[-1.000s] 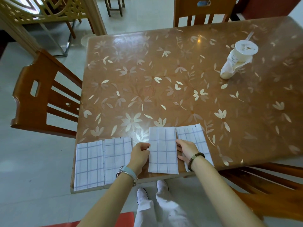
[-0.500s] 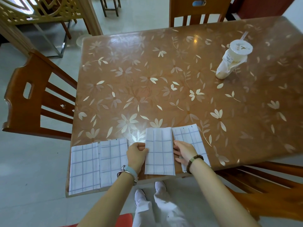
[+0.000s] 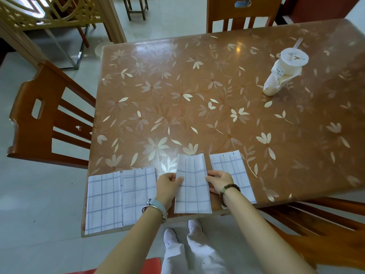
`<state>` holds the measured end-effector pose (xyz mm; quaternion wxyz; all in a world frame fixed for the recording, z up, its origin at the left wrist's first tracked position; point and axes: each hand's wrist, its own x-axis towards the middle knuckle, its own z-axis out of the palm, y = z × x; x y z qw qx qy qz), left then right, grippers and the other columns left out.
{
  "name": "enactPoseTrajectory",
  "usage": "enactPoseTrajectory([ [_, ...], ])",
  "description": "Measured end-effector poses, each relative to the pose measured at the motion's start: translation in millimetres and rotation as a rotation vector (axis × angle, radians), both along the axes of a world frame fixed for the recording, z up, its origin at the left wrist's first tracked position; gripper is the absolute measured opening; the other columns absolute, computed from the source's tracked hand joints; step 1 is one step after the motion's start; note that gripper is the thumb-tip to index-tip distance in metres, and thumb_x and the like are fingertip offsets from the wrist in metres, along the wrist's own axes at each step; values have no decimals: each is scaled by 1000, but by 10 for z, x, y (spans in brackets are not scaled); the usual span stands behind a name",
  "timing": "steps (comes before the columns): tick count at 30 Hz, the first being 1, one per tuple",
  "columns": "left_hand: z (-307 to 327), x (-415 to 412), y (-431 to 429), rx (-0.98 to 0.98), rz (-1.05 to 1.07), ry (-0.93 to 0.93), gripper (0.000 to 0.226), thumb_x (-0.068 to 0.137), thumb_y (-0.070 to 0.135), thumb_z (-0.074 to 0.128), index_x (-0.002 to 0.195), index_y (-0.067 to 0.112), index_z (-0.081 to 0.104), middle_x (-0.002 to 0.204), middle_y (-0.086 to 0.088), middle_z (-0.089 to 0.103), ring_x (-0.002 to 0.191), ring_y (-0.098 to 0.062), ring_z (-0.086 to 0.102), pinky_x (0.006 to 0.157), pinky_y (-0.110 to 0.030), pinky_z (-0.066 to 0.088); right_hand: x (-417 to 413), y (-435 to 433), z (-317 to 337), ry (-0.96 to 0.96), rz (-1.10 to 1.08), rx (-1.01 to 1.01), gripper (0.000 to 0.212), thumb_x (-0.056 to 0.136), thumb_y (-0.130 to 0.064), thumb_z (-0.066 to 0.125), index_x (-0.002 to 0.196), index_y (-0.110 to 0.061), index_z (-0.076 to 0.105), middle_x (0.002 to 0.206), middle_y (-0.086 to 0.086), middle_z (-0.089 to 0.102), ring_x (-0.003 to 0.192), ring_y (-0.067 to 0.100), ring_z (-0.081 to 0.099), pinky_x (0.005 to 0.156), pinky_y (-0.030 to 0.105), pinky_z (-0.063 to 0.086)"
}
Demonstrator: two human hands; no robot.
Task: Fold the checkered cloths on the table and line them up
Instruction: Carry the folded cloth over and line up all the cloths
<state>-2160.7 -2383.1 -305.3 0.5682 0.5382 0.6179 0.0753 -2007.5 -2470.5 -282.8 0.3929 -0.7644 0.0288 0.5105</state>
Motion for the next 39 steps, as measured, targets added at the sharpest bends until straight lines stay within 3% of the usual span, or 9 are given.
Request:
enactPoseTrajectory([
  [5, -28, -121, 44, 9, 58, 33, 17, 85, 18, 69, 85, 1, 71, 74, -7, 65, 71, -19, 59, 73, -38, 56, -92, 58, 9, 19, 31, 22, 26, 87, -2, 63, 112, -10, 62, 89, 5, 66, 81, 18, 65, 62, 24, 54],
  [11, -31, -313, 38, 52, 104, 70, 18, 87, 18, 69, 82, 1, 70, 70, -3, 65, 69, -18, 58, 69, -31, 51, -225, 161, -102, -109, 205, -14, 25, 74, -14, 78, 93, -22, 63, 96, 5, 71, 98, 25, 66, 92, 44, 54],
  [16, 0, -481, 47, 112, 145, 64, 4, 86, 13, 68, 90, 14, 71, 86, -3, 71, 83, -21, 66, 81, -36, 56, -329, 269, -28, -178, 248, -48, 22, 84, -8, 68, 106, -9, 68, 86, 2, 66, 97, 25, 65, 91, 43, 54],
  [22, -25, -667, 74, 119, 173, 16, 19, 80, 3, 70, 83, 22, 68, 80, -1, 71, 81, -21, 69, 79, -45, 59, -399, 345, -48, -172, 303, -51, 26, 85, -6, 68, 111, -5, 67, 85, 1, 66, 99, 26, 64, 94, 45, 52],
  [25, -26, -721, 78, 186, 146, 10, 23, 77, -2, 73, 86, 17, 66, 81, 0, 69, 82, -20, 68, 81, -34, 58, -414, 379, -45, -170, 310, -37, 28, 86, -3, 66, 114, -3, 65, 83, -1, 63, 95, 24, 62, 95, 44, 51],
  [28, -51, -774, 78, 326, 10, 20, 32, 75, 2, 79, 98, 17, 63, 95, 1, 65, 88, -17, 61, 76, -15, 47, -419, 393, -67, -194, 318, -48, 28, 85, -4, 67, 113, -4, 66, 99, 9, 67, 101, 27, 62, 95, 44, 52],
  [31, -80, -860, 93, 551, -265, 42, 45, 73, 12, 84, 112, 19, 63, 117, 5, 57, 110, -8, 49, 93, -10, 33, -409, 405, -91, -210, 319, -57, 28, 84, -4, 67, 112, -5, 67, 105, 11, 67, 105, 29, 62, 95, 43, 51],
  [35, -97, -985, 140, 690, -653, 109, 73, 73, 34, 84, 138, 23, 52, 151, 12, 36, 145, -6, 18, 119, -30, 11, -405, 410, -84, -204, 316, -56, 28, 84, -3, 67, 112, -5, 67, 106, 10, 66, 104, 28, 61, 95, 43, 51],
  [39, -116, -1063, 209, 681, -921, 232, 93, 74, 56, 75, 152, 30, 31, 160, 17, 8, 150, -7, -7, 120, -41, -13, -417, 395, -93, -206, 310, -36, 26, 83, -5, 68, 109, -5, 69, 90, 4, 65, 99, 26, 63, 93, 43, 53],
])
